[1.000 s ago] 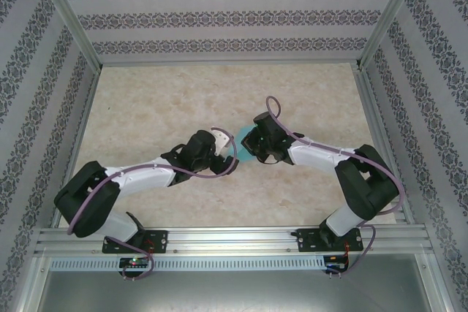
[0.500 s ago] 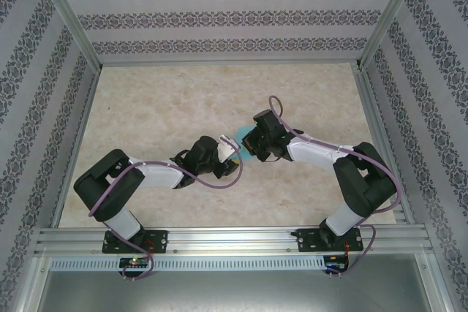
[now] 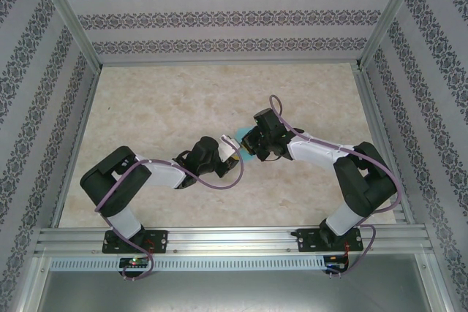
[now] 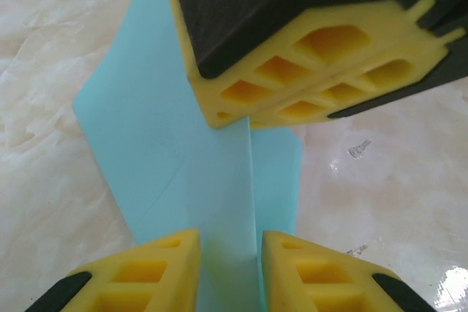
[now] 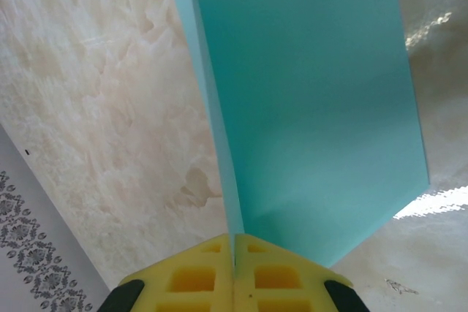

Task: Fold a paper plane with a square sheet of paper (pick it up from the middle)
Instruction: Fourth fold the wing at the center of the table.

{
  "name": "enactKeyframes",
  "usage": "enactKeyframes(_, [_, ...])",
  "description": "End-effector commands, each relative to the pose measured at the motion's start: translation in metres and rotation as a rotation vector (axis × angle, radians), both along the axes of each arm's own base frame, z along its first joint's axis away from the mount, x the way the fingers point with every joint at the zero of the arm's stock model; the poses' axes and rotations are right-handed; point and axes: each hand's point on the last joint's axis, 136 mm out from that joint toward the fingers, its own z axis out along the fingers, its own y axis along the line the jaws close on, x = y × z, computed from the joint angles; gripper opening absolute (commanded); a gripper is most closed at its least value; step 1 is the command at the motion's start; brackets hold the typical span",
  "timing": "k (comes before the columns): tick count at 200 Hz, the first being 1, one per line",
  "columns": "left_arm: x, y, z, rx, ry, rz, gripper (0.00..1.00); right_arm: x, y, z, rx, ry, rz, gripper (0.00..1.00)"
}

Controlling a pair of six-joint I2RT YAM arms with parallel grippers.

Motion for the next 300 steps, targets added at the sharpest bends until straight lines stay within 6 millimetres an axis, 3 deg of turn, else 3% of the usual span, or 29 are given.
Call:
enactKeyframes(1, [0.003, -0.008, 0.010, -0.044, -0.037, -0.004, 0.25, 0.003, 0.003, 0.002, 0.018, 0.017, -0.003, 0.04])
enactKeyframes(28, [0.001, -0.007, 0.007, -0.045, -0.027, 0.000, 0.16, 0.009, 0.002, 0.009, 0.024, -0.019, 0.022, 0.22])
enactKeyframes(60, [-0.003, -0.005, 0.005, -0.092, 0.028, 0.032, 0.14, 0.022, -0.003, 0.035, 0.031, -0.174, 0.129, 0.47])
enactKeyframes(86, [-0.009, -0.006, 0.007, -0.172, 0.127, 0.069, 0.13, 0.022, -0.011, 0.047, 0.067, -0.313, 0.199, 0.53])
enactKeyframes(158, [-0.017, -0.018, 0.007, -0.336, 0.386, 0.164, 0.10, -0.001, -0.015, 0.033, 0.119, -0.460, 0.347, 0.49])
enactKeyframes(211, [-0.014, -0.019, 0.001, -0.383, 0.492, 0.218, 0.08, -0.011, -0.012, 0.012, 0.119, -0.441, 0.408, 0.42])
enactKeyframes(300, [-0.006, -0.009, -0.008, -0.412, 0.561, 0.326, 0.08, -0.010, -0.015, -0.008, 0.059, -0.414, 0.452, 0.39])
